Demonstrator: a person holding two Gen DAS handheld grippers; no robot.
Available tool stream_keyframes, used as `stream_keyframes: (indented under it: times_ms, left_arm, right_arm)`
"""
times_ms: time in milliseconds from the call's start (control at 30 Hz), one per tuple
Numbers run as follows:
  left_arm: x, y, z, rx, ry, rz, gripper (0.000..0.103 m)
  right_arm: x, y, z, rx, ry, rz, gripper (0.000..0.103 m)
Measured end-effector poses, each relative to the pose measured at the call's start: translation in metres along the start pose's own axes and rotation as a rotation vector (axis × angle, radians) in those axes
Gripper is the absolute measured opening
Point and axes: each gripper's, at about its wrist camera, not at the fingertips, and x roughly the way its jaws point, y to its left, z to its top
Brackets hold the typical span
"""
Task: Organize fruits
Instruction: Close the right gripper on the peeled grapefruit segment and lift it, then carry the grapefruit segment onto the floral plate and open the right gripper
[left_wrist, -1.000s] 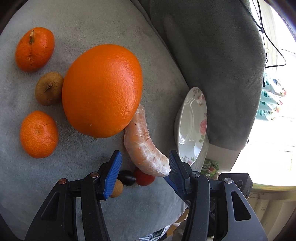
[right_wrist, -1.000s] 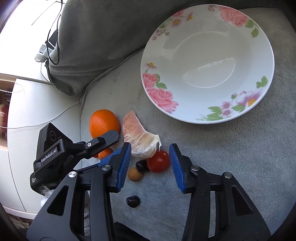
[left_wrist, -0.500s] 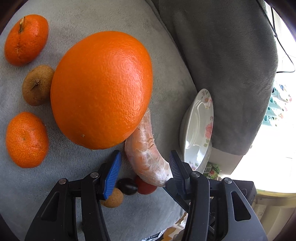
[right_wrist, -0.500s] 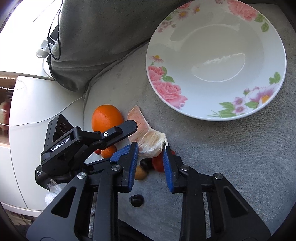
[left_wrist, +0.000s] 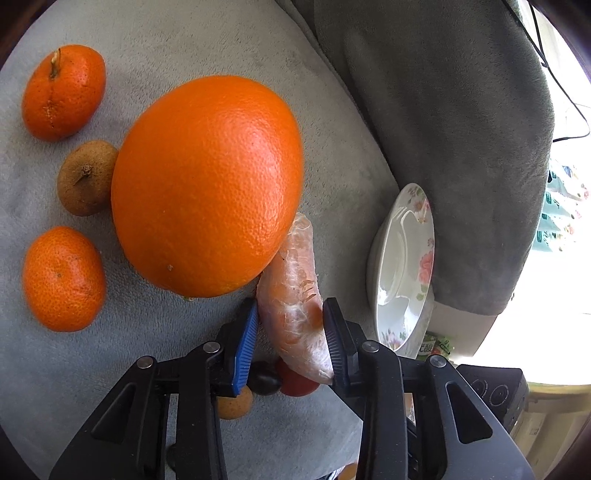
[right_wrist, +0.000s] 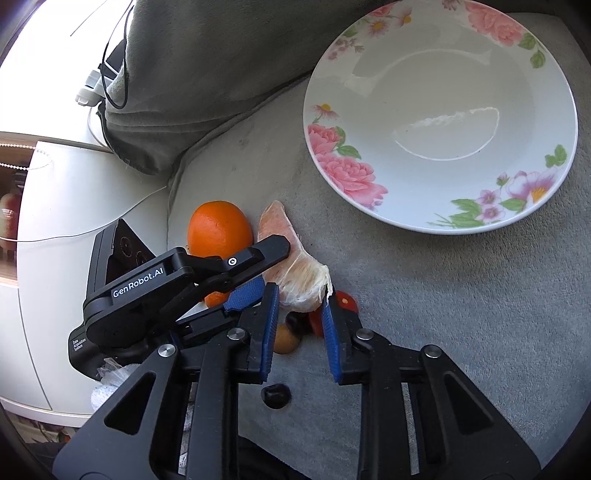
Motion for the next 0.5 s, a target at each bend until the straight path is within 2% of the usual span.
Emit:
stream_keyframes:
  times_ms: [500]
  left_arm:
    - [-0.036,-0.019,0.002,0.070,-0.054,-0.024,0.033]
  right_arm:
    - [-0.027,0.012,-0.002,-0.060,-0.060,0.019,0.023]
